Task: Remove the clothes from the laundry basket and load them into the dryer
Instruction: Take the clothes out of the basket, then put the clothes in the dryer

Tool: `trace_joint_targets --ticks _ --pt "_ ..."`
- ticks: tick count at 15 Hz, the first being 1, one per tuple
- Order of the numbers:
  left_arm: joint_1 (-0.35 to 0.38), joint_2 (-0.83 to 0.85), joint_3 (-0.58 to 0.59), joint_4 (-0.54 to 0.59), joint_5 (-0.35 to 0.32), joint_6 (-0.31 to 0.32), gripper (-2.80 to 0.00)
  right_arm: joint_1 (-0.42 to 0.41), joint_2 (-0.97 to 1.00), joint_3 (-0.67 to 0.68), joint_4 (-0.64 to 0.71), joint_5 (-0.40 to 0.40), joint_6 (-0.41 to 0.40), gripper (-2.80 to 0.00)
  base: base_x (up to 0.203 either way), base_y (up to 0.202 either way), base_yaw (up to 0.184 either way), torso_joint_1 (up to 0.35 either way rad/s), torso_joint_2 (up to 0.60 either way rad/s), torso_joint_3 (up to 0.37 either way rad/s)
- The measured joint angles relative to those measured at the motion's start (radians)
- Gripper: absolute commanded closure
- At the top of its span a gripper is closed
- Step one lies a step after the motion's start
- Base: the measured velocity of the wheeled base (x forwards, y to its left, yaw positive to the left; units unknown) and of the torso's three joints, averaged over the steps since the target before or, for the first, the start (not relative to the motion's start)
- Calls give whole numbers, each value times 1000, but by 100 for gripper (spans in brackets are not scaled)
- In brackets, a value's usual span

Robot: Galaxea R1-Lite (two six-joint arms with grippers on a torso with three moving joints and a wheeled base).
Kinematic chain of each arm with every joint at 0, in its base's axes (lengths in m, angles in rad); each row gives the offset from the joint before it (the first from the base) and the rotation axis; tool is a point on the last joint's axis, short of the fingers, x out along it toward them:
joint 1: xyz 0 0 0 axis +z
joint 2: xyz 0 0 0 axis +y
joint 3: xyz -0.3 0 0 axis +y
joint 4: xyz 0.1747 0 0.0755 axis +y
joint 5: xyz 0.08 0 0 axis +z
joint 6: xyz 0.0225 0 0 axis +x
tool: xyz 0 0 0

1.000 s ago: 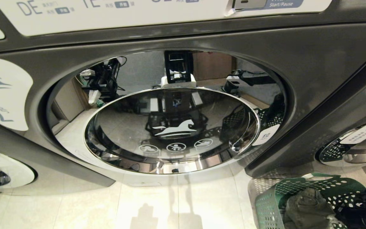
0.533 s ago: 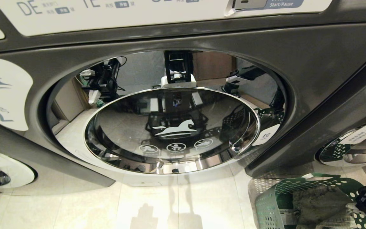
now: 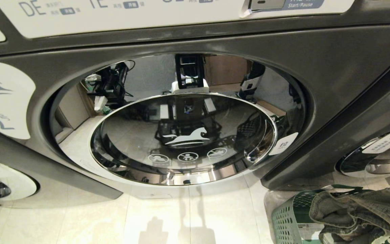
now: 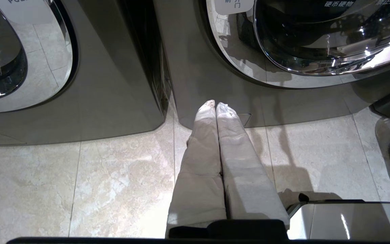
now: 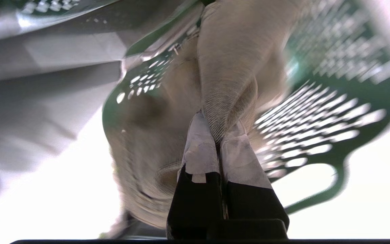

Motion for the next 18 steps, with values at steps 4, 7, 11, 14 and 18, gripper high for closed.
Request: trace_joint_targets --ticks 4,7,11,14,18 --pt "0 0 0 0 0 0 0 107 -358 99 3 -113 -189 0 0 0 0 0 0 0" --pt "0 0 0 0 0 0 0 297 -525 116 3 -189 -243 0 0 0 0 0 0 0" --pt "0 0 0 0 0 0 0 570 -625 41 11 -235 -269 0 0 0 0 0 0 0" --pt "0 0 0 0 0 0 0 695 -659 -83 98 -232 -255 0 0 0 0 0 0 0" --pt "0 0 0 0 0 0 0 806 -705 -103 170 -241 -236 0 0 0 0 0 0 0"
